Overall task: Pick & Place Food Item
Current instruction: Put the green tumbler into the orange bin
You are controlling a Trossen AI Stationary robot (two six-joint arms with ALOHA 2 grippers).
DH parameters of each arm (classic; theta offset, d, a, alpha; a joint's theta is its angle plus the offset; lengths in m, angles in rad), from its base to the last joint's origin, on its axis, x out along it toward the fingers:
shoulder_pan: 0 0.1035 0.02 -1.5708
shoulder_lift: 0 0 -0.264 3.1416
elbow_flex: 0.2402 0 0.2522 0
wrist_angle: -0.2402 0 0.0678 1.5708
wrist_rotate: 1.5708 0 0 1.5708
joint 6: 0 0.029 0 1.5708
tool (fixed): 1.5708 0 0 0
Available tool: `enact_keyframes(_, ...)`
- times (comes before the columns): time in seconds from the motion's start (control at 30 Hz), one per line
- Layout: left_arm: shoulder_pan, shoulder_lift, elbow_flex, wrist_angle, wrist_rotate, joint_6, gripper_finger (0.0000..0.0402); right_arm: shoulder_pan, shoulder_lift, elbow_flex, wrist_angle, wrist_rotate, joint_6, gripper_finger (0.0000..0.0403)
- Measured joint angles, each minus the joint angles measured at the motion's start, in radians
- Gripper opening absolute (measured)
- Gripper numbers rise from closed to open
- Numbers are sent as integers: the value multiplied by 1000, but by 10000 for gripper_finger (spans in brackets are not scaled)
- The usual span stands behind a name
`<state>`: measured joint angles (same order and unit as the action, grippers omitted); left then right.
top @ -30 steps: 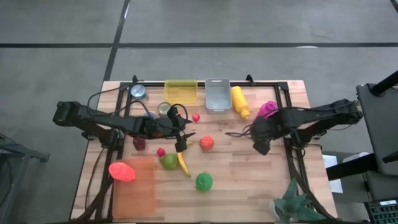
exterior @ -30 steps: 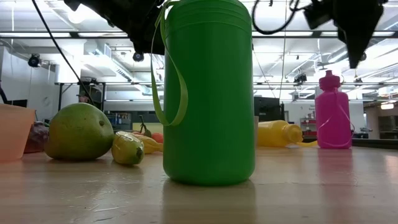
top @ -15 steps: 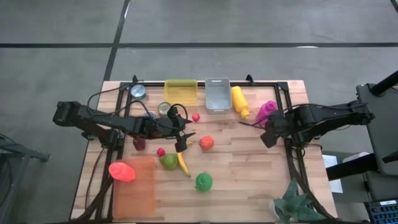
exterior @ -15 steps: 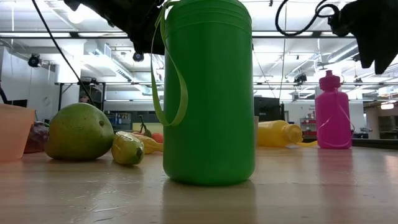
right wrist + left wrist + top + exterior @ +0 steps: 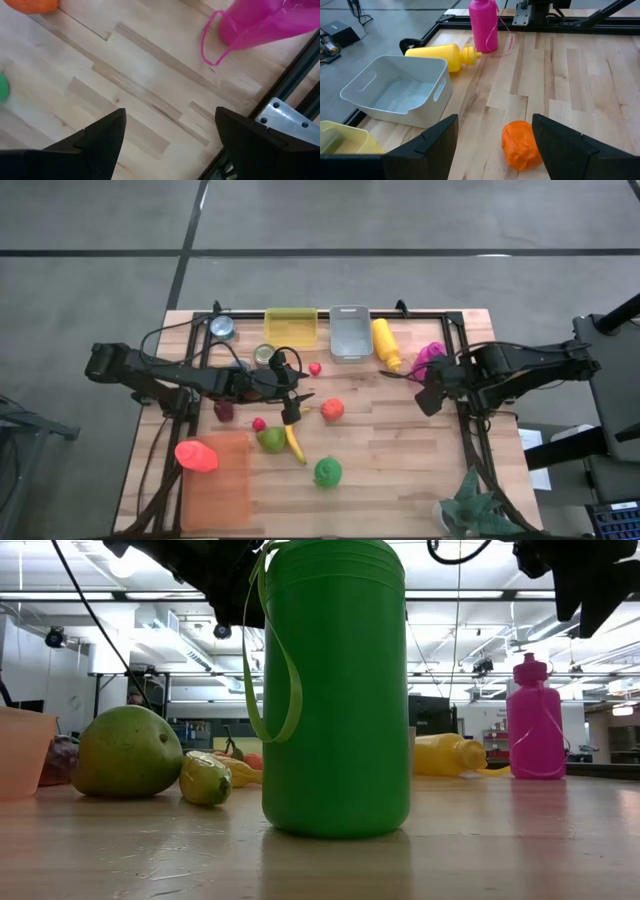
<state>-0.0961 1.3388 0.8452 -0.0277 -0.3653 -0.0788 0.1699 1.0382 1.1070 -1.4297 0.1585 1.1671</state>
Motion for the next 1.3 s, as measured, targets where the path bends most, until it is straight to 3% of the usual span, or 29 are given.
enact_keyframes(1.17, 0, 0, 0, 0, 0, 0, 257, 0, 32, 14, 7, 0, -60, 304)
enact_keyframes(1.3, 0, 0, 0, -28, 1, -106, 257, 0, 32, 14, 8, 0, -60, 304)
